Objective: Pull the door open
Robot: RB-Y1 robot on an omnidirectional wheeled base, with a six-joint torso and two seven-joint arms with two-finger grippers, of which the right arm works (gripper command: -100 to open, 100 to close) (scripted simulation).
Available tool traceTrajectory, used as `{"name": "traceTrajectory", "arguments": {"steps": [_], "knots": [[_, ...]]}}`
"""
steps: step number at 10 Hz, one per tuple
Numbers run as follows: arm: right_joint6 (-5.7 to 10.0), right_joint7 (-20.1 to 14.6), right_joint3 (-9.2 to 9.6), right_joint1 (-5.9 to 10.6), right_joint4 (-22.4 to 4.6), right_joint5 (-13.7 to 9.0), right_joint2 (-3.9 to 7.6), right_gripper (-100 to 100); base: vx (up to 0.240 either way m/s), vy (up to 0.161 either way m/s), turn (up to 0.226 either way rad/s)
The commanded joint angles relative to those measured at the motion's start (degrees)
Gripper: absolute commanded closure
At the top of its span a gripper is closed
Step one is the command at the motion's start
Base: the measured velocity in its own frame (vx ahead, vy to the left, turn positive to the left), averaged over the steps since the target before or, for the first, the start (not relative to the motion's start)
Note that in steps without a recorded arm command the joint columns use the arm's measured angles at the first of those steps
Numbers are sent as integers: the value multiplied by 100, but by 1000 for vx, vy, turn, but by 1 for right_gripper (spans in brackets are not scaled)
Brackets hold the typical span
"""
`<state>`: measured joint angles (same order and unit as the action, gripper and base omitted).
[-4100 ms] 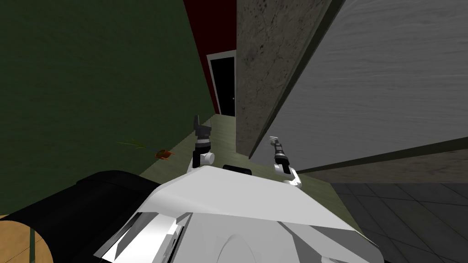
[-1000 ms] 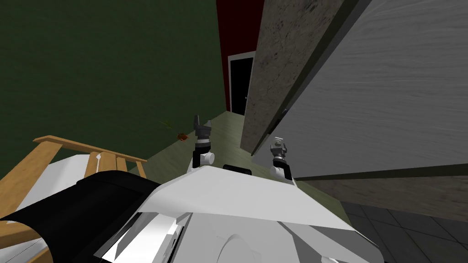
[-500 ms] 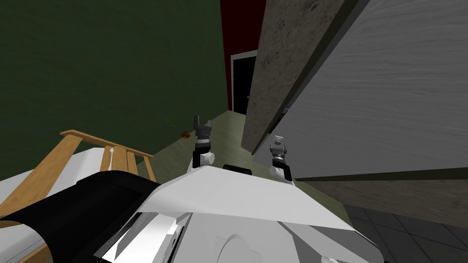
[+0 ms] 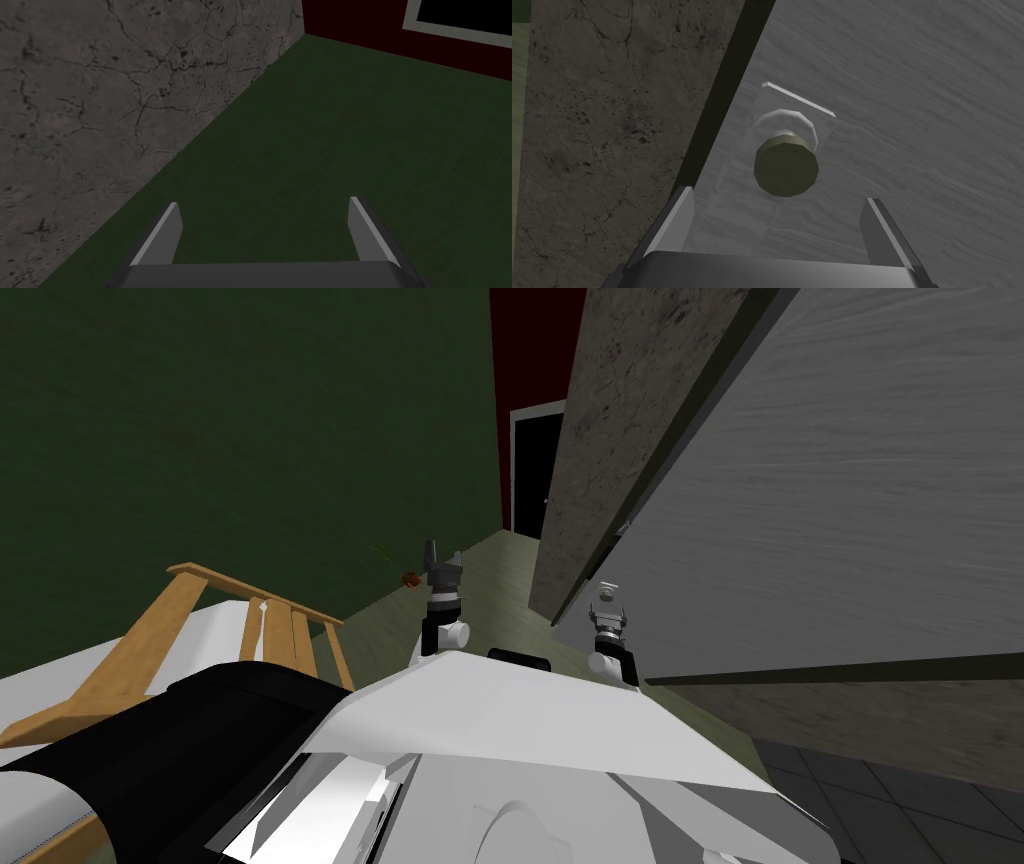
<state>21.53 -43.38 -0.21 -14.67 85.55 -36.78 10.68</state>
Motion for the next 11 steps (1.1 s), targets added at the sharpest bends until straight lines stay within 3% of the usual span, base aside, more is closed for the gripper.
{"name": "traceTrajectory", "arguments": {"steps": [1, 7, 9, 10, 11], "knots": [[2, -286, 54, -44, 64, -256, -13, -100, -80, -33, 81], [4, -1030, 185, -146, 216, -884, -47, -100, -78, -25, 55], [4, -1199, 216, -170, 252, -1032, -55, -100, -60, -21, 32], [6, -1133, 207, -158, 235, -981, -54, -100, -24, -10, 5], [49, -1295, 65, -131, 109, -1065, 109, -100, 127, 10, 191]]}}
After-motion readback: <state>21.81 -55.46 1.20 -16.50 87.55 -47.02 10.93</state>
